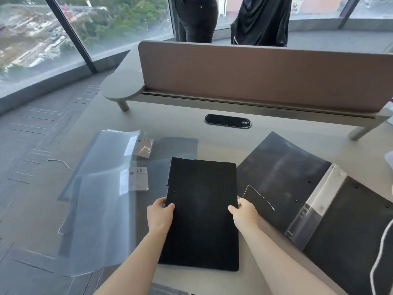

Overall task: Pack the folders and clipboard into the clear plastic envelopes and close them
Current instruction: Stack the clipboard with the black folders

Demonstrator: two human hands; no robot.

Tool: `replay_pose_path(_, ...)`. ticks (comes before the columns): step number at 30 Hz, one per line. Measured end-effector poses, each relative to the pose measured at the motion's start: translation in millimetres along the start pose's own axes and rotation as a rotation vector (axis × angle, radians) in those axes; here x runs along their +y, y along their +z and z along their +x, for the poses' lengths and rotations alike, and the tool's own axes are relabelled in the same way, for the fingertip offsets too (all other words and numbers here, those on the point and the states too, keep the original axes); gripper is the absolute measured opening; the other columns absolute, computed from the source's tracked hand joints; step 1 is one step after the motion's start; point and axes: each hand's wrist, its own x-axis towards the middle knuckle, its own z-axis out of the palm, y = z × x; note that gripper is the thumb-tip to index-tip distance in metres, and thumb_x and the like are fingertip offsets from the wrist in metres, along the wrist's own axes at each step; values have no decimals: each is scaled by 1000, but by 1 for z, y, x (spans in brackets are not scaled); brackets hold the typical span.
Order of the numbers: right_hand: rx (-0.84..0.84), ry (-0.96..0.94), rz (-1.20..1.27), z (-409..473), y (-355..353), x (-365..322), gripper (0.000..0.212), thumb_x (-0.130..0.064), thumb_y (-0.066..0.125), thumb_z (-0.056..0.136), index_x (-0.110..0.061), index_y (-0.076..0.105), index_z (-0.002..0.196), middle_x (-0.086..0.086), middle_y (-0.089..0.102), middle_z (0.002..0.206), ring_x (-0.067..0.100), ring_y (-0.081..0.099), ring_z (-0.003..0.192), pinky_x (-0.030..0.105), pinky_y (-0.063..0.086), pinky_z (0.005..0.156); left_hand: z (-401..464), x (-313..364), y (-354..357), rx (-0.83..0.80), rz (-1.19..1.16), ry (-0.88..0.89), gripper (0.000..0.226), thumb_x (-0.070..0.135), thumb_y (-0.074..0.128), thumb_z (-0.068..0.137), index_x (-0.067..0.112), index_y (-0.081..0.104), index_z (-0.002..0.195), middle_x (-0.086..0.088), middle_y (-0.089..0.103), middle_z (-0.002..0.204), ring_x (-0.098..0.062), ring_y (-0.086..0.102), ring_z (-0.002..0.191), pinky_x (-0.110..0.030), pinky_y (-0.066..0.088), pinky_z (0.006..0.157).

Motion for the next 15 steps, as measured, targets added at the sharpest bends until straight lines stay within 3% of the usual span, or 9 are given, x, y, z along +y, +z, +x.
replay_pose_path(3,10,7,-158,2,9,-2,9,-21,56,87,-12,57,87,2,61,79,22,52,66,31,35,56,7,-2,-1,2,88,13,38,20,60,89,12,61,127,-10,62,125,-19,57,92,-31,48,79)
replay_pose_path(6,48,-5,-260,4,12,-4,30,-28,58,89,-9,57,113,6,64,105,27,60,88,32,40,67,8,-1,0,10,138,24,42,25,62,89,13,60,129,-11,61,128,-26,62,107,-38,52,87)
replay_pose_path(8,62,1,-267,2,13,-6,34,-28,60,89,-9,54,117,7,63,111,29,62,96,34,45,72,8,-2,1,14,156,17,43,25,62,89,12,59,130,-12,57,130,-27,62,106,-37,52,85)
replay_pose_path(11,74,-17,-299,-2,15,-8,42,-29,62,88,-13,50,124,5,58,119,28,62,99,36,49,76,10,-4,1,17,190,21,41,25,62,91,10,58,129,-13,47,133,-23,58,94,-33,49,83)
replay_pose_path(15,77,-26,-273,-5,11,-6,39,-32,63,85,-22,47,118,1,52,114,26,60,91,37,49,72,4,4,1,53,220,40,45,23,63,90,10,52,133,-14,43,136,-30,55,113,-40,48,93)
